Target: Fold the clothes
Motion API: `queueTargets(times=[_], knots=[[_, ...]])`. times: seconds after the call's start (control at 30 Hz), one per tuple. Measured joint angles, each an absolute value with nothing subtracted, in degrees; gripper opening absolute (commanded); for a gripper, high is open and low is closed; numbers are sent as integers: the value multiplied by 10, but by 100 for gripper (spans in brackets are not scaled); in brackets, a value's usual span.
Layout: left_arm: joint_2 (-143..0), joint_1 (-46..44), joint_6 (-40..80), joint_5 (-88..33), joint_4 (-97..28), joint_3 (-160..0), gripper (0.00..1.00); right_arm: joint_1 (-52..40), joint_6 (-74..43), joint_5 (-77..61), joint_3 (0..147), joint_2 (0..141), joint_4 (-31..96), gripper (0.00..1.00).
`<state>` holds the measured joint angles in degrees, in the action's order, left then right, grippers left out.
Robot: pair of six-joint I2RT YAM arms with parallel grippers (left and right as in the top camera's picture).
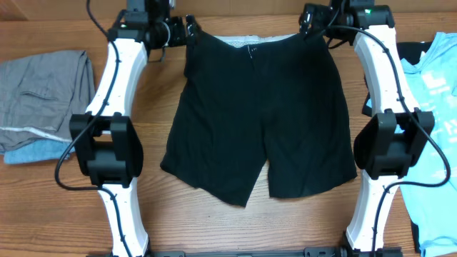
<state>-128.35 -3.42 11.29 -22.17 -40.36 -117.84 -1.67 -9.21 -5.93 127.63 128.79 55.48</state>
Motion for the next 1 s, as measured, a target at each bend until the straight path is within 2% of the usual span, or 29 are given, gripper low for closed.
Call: queueTargets(times=[0.13,0.2,0.33,0.43,0.6,0.63,0.67,0.7,0.73,0.9,1.0], knots=[[-1277,-25,9,-220,-542,-1182,94,15,-139,16,1275,1211,688,100],[-1277,-25,-17,-206,-603,-1183,83,52,-149,30,1277,1173,747,100],[-1277,-25,-17,-185,-735,-1183,80,98,-159,32,1280,1150,836,100],[-1277,-25,-17,-173,-820,-1183,80,97,-161,21,1279,1153,843,100],[-1277,-25,-16,-136,-881,-1183,80,92,-163,-64,1279,1153,893,100],[-1277,-25,-16,-134,-881,-1183,78,92,-165,-77,1279,1153,911,91],[-1277,-25,-15,-134,-880,-1183,77,92,-165,-89,1279,1153,928,78],[-1277,-25,-15,-135,-878,-1183,76,92,-162,-96,1279,1153,943,33],[-1277,-25,-15,-138,-876,-1183,75,90,-162,-103,1279,1153,961,4],[-1277,-26,-19,-145,-873,-1183,72,31,-157,-120,1218,1153,960,4],[-1277,-29,-20,-146,-866,-1183,63,-23,-156,-124,1125,1154,891,4]])
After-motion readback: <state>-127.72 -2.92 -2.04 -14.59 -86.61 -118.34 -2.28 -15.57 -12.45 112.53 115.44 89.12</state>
